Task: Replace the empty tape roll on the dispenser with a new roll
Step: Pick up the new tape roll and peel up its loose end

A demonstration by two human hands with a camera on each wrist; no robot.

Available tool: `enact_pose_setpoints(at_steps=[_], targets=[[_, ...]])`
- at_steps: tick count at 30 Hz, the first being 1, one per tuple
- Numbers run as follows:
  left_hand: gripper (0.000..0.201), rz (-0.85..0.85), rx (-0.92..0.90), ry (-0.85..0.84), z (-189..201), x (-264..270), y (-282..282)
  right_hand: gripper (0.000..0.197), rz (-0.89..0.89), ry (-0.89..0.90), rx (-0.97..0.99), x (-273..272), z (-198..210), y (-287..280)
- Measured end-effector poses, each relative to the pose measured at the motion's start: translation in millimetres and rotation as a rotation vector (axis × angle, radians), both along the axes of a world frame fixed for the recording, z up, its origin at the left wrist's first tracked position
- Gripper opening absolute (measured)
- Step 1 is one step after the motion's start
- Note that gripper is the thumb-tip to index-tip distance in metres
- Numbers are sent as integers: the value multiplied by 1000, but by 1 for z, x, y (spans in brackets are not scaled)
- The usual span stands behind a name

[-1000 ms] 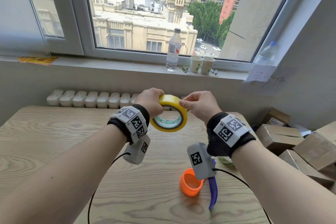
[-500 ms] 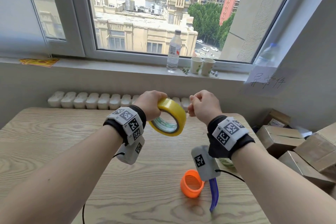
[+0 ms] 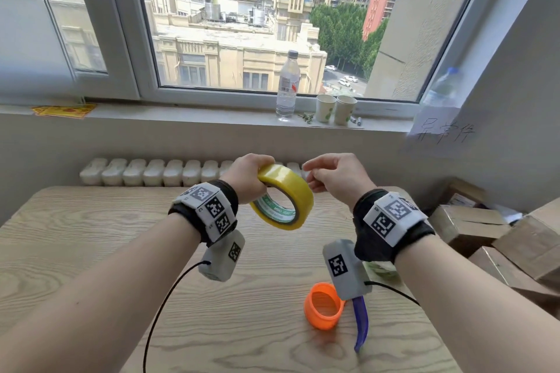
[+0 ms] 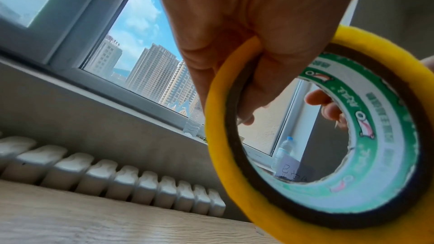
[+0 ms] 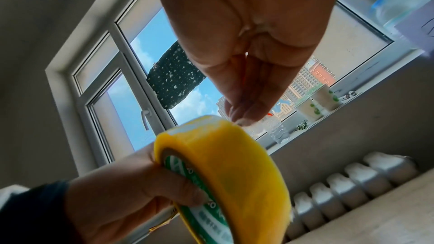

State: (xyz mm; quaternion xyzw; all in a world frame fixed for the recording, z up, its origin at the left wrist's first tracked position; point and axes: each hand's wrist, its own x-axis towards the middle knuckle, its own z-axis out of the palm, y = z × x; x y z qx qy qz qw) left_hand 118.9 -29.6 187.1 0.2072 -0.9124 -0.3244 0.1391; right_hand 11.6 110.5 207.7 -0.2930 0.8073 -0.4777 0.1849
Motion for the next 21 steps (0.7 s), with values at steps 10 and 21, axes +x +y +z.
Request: enact_pose_setpoints(at_steps=[10, 21], targets=[[32, -35, 72, 7, 0, 3, -3, 31, 109, 72, 92, 3, -4, -1], [21, -48, 31, 34, 7, 4, -1, 19, 138, -1, 21, 11, 10, 0]])
